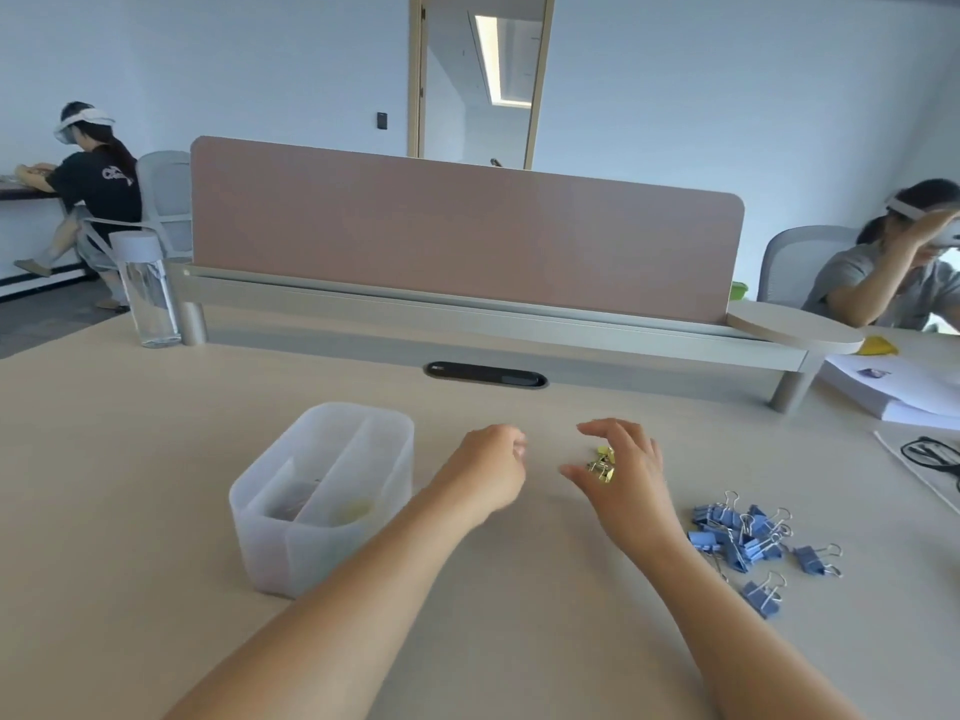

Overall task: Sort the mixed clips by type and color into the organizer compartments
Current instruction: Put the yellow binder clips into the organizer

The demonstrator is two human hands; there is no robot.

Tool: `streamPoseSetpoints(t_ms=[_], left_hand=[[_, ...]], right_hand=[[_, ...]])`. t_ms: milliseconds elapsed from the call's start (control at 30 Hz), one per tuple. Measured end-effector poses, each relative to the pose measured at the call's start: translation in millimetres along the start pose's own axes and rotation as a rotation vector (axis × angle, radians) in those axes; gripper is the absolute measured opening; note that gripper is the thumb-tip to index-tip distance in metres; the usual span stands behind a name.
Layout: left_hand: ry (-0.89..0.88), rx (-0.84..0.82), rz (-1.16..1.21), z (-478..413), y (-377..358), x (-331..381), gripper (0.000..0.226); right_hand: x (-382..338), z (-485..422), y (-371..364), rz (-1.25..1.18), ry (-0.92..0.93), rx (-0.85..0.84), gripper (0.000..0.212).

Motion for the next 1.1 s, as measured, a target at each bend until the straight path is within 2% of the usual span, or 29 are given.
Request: streamPoseSetpoints(t_ms=[133, 267, 333, 467, 533, 733, 833, 900, 1100], left_hand=[[0.013, -0.004, -0.101, -17, -38, -2, 0.043], [0.012, -0.008, -0.11, -32, -54, 14, 0.043], [0.018, -0.027, -0.081, -37, -60, 19, 0.044], [0.01, 0.003, -0.063, -45, -66, 21, 0.044], [0.024, -0.003, -0.051, -49, -67, 22, 0.045], [0.101, -0.001, 0.033, -48, -64, 21, 0.044], [0.141, 0.109, 0.378, -40, -49, 17, 0.035], [0.147, 0.192, 0.525, -32, -37, 15, 0.035], [0.11, 0.298, 0.527, -2, -20, -2, 0.038]], right_hand=[[34, -14, -3, 0.185, -0.162, -0.084, 0.089], [44, -31, -6, 0.322, -0.222, -0.137, 0.102], [45, -36, -9, 0.362, -0.224, -0.142, 0.094], [39, -43, -19, 0.48, -0.107, -0.112, 0.056], [39, -47, -21, 0.488, -0.081, -0.093, 0.045], [29, -40, -30, 0.433, 0.052, -0.086, 0.029], [21, -35, -29, 0.488, 0.051, -0.043, 0.02], [17, -30, -27, 0.532, 0.048, -0.018, 0.017], [-2, -2, -30, 0.548, 0.138, -0.049, 0.012]])
Point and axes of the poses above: each hand's wrist, its own z-axis away from the middle knuckle, its own y-axis out of the back of the hand, x = y × z, the point moved 3 cm from there along -z, towards the middle knuckle, and after that the axes turned 9 degrees about -y, right-handed, at the moved point
